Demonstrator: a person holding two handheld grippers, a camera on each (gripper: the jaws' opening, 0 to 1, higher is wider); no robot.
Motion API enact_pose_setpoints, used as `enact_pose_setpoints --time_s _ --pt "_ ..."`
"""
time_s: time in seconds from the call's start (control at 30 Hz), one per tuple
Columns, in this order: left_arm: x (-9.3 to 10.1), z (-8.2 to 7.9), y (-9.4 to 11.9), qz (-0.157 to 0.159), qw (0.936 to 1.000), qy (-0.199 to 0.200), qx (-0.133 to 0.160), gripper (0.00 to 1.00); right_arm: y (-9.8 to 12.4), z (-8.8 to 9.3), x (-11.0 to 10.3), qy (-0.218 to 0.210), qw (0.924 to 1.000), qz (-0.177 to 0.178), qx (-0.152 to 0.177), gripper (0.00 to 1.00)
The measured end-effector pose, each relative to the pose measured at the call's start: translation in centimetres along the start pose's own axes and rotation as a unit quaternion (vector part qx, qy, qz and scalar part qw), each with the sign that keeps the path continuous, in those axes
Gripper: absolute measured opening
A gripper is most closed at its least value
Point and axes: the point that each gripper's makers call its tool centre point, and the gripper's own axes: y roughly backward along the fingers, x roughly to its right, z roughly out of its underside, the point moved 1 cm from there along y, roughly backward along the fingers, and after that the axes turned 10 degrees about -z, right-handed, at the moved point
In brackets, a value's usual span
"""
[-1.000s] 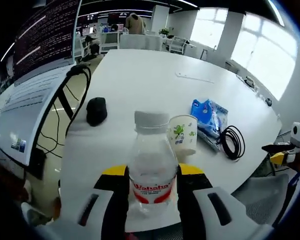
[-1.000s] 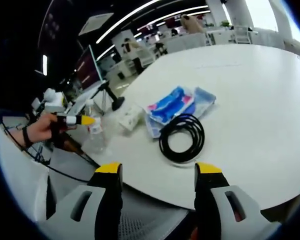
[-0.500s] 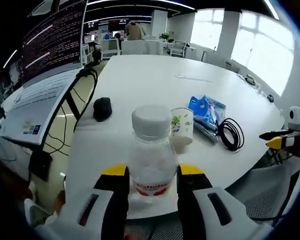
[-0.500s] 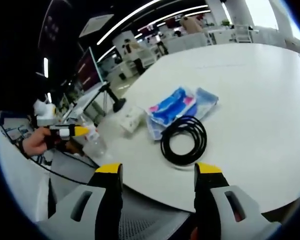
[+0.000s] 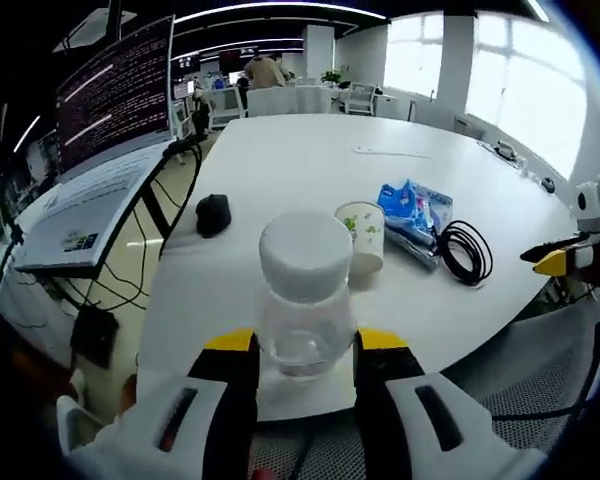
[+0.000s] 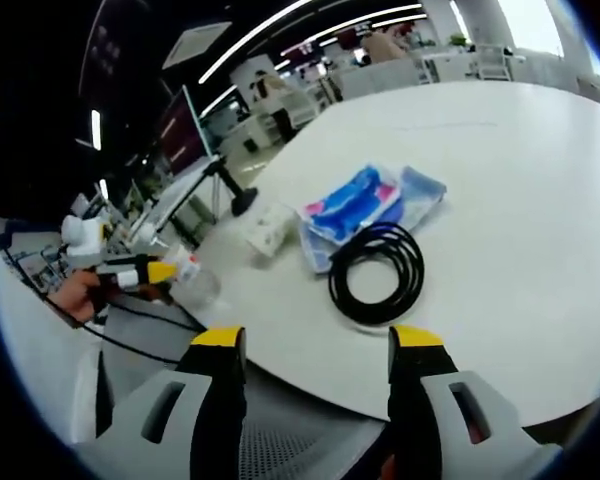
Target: Arrange the tabletop items into an orderly group along one side of the table until the central work area is clear of visible clutter.
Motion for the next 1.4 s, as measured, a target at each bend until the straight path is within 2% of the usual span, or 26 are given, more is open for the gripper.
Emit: enact_pose_setpoints --time_s 0.23,0.4,0.73,0.97,1.03,1.07,1.4 --pt "-0.1 0.0 -0.1 -0.001 1.0000 0.001 0.001 0.36 0.0 0.0 0.0 0.001 1.0000 -0.001 0.000 0.56" --pt "0.3 -0.4 -0.2 0.000 0.9995 0.030 0.010 0.41 0.1 0.2 -0.1 -0.001 1.0000 -0.001 -0.002 0.56" --pt "0.1 -0.4 -0.9 -0.002 0.9997 0.021 0.008 0.43 0.2 0.7 -0.3 -0.010 1.0000 0.001 0.001 0.56" --pt "0.0 -0.1 -0.8 0.008 0.9998 0.017 0.009 0.47 0.2 1.0 -0.3 -0.010 0.9999 0.004 -0.004 0.56" --pt "0.1 -0.1 -0.9 0.015 0.9998 0.011 0.008 0.44 0.2 0.8 -0.3 -0.011 0.9999 0.005 -0.001 0.56" --pt "0.2 -0.2 -0.9 0.020 0.9997 0.006 0.008 0.38 0.2 0.7 -0.3 -0.012 0.9999 0.005 0.000 0.56" --pt "0.3 -0.6 -1.5 0.029 0.9995 0.000 0.010 0.38 -0.2 0.3 -0.5 -0.009 1.0000 0.002 0.000 0.56"
